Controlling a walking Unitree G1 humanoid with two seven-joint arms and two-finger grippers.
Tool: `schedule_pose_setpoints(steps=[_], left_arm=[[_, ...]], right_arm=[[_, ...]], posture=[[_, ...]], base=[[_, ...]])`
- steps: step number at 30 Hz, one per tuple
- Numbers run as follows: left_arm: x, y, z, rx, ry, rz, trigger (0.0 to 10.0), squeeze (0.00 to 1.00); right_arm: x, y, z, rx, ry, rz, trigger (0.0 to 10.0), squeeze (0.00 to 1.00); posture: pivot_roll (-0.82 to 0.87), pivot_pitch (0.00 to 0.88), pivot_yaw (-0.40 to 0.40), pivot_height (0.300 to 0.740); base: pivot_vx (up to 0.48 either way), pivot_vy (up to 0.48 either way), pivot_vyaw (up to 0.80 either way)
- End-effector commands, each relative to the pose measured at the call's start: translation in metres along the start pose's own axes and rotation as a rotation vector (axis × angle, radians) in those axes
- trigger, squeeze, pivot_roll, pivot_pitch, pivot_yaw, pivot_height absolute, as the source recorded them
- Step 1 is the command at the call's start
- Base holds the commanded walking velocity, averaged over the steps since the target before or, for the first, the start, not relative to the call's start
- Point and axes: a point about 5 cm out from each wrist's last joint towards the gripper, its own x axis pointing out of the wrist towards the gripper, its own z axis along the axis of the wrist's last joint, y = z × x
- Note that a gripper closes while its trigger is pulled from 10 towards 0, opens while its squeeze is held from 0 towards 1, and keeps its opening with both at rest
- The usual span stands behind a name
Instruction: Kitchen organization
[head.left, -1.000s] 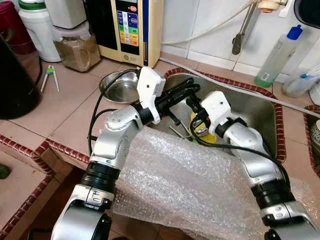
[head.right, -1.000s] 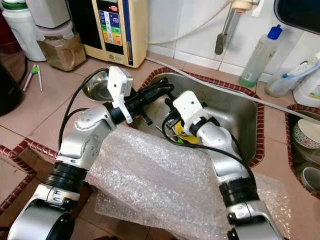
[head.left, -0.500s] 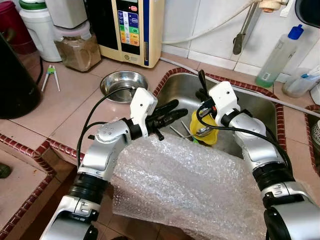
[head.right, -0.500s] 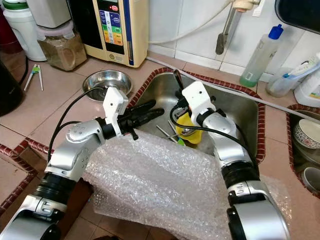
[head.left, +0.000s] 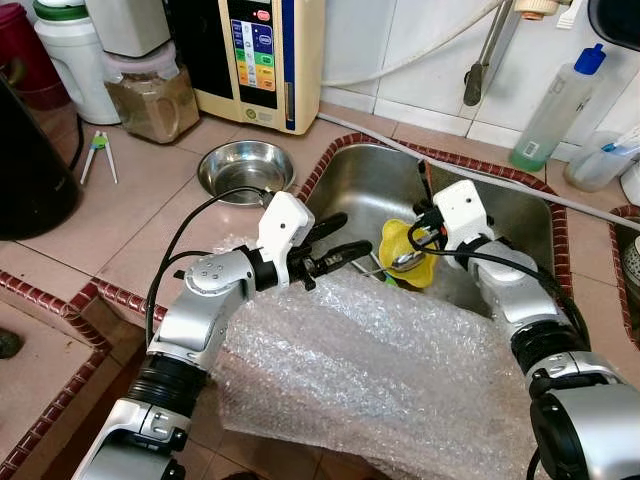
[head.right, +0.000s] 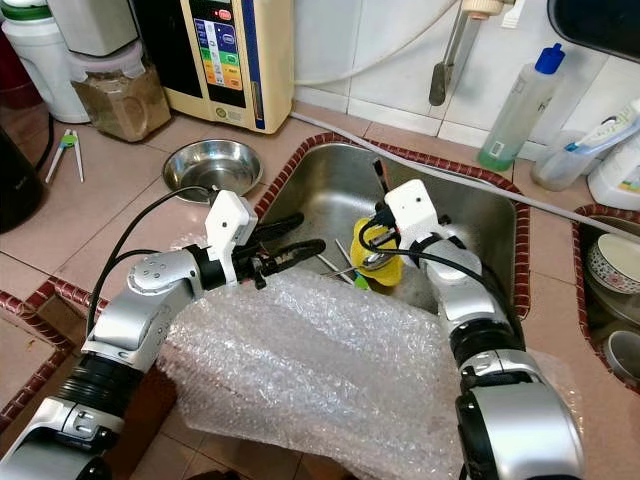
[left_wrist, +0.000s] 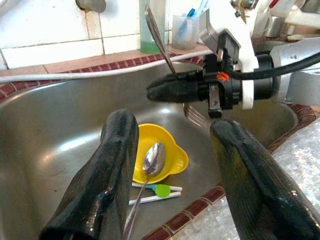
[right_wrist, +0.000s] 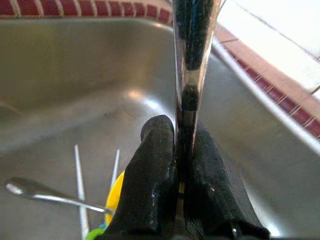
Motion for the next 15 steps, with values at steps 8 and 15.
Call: schedule_pose_setpoints(steps=[8,15], left_arm=[[0.0015,-0.0012,-0.0009,0.032,0.017,0.001,10.0,1.0],[0.0029,0.0004,-0.0011,0.038,0.016,0.017,10.0,1.0]], right_arm=[[0.0002,0.0055,-0.0044,0.023,-0.001,0.03,10.0,1.0],[0.0013,0.0065,-0.0028,0.057,-0.014,0.039,10.0,1.0]], posture=[[0.03,0.132,0.008,0.74],[0.03,0.126,0.007,0.74]], base=[[0.0,0.0,0.0],[0.0,0.0,0.0]])
